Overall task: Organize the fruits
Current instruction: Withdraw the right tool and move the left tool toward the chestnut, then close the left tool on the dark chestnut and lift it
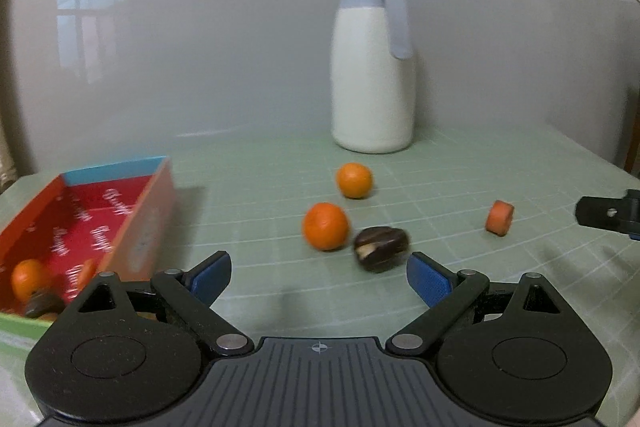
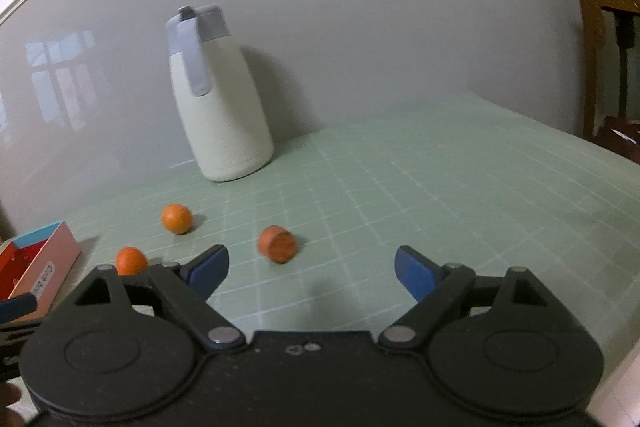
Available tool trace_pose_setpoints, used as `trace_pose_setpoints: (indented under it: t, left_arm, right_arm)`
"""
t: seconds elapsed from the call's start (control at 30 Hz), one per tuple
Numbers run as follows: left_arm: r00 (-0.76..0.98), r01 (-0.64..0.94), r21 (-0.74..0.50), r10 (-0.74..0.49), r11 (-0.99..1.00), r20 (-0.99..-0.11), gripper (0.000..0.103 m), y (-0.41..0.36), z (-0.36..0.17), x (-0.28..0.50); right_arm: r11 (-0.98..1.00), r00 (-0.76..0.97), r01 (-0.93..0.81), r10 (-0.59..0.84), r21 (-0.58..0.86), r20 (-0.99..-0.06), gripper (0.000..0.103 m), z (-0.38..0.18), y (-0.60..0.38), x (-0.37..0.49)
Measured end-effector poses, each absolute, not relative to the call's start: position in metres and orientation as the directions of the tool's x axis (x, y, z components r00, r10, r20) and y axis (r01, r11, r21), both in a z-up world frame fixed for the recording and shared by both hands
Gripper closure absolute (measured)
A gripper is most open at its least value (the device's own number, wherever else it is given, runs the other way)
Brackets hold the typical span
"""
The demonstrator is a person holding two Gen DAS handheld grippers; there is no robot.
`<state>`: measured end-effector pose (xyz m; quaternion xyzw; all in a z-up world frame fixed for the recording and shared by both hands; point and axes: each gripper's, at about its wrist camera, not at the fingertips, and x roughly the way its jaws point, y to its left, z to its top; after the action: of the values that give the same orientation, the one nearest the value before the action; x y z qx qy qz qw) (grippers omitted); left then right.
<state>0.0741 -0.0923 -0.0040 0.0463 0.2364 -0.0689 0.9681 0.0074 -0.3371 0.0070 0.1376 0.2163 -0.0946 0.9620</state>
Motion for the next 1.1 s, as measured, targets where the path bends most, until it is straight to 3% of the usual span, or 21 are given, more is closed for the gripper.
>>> trace_pose_setpoints:
  t: [0.4,0.47,0.63,0.73,0.9,0.93,1.1]
  left_arm:
    - [0.833,0.17,-0.008,-0.148,0.985,-0.533,0.01,-0.132,-0.022,0.115]
    - [0.828,0.178,-0.009,-0.155,0.984,-0.539,0.018,-0.137,-0.023,0.12]
    - [0.813,0.187,-0.008,-0.159,0.982,-0.56,0.022,-0.147,-0.029,0.129]
    - [0.807,0.189,-0.02,-0.167,0.982,-0.566,0.035,-0.149,-0.031,0.133]
    - [0.798,0.179,-0.038,-0.168,0.983,-0.579,0.048,-0.147,-0.033,0.139]
    - [0.799,0.176,-0.036,-0.164,0.984,-0.579,0.057,-0.147,-0.034,0.139]
    - [0.799,0.183,-0.04,-0.172,0.982,-0.577,0.058,-0.146,-0.033,0.14]
  right_arm:
    - [0.923,0.895,0.265,-0.128,0.28,-0.427,0.013,0.006,-0.368,-0.004]
    - [0.922,0.896,0.263,-0.123,0.285,-0.427,0.013,0.006,-0.37,-0.006]
    - [0.907,0.88,0.344,-0.221,0.242,-0.421,0.013,0.006,-0.376,-0.011]
    - [0.893,0.872,0.381,-0.261,0.24,-0.414,0.013,0.006,-0.383,-0.013]
    - [0.889,0.873,0.377,-0.247,0.261,-0.42,0.013,0.003,-0.39,-0.015]
    - [0.89,0.873,0.377,-0.249,0.255,-0.419,0.013,0.003,-0.39,-0.015]
    - [0.889,0.876,0.377,-0.251,0.259,-0.412,0.013,0.005,-0.39,-0.015]
